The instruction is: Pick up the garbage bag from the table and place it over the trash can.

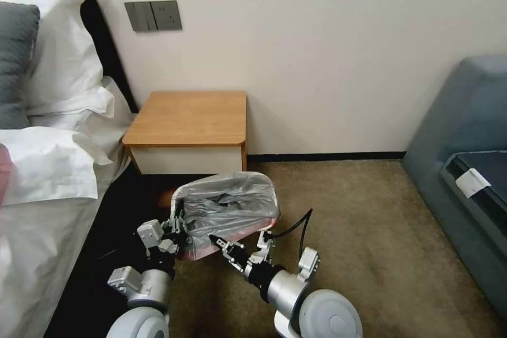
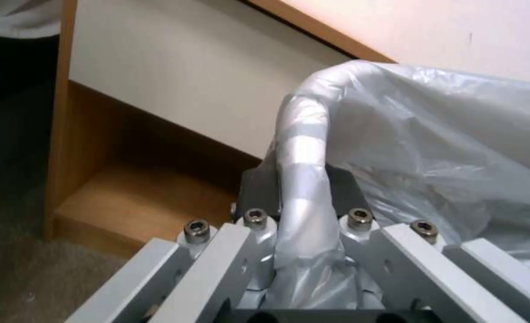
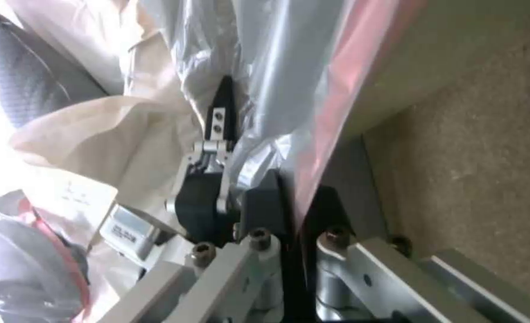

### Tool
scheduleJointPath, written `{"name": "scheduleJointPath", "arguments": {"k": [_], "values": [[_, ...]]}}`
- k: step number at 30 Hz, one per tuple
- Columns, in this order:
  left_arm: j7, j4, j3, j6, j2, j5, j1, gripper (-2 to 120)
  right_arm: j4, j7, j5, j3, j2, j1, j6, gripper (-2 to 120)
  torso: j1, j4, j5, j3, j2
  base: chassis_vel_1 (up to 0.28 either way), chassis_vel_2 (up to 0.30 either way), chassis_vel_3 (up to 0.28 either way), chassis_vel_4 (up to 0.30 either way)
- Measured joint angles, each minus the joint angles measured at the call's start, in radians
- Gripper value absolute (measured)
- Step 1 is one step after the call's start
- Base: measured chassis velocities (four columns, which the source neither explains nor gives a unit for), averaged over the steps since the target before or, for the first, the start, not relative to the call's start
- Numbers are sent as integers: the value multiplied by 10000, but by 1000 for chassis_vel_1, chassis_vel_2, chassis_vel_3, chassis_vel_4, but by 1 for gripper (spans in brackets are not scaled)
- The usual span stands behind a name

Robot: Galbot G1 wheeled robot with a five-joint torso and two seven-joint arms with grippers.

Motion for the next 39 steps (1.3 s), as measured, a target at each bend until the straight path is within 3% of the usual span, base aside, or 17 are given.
{"name": "scheduleJointPath", "arguments": {"k": [14,16,20,25,39], "values": [[26,55,-3,-81,36,55,-79,8,-123,145,-107,14,17,26,-229,0,0,1,-1,1,0,0,0,0,0],[46,75,5,-107,63,57,-89,8,-129,150,-85,45,26,54,-232,12,0,0,-2,0,0,0,0,0,0],[48,82,-11,-126,78,57,-114,8,-191,148,-88,40,49,92,-215,19,0,1,1,0,0,0,0,0,0],[48,92,6,-124,66,50,-123,7,-353,37,-194,79,9,124,-165,0,0,1,0,0,0,0,0,0,0],[27,-6,-54,-116,122,-29,-69,7,-956,-465,-1518,351,-60,32,-77,0,0,1,1,0,0,0,0,0,0]]}}
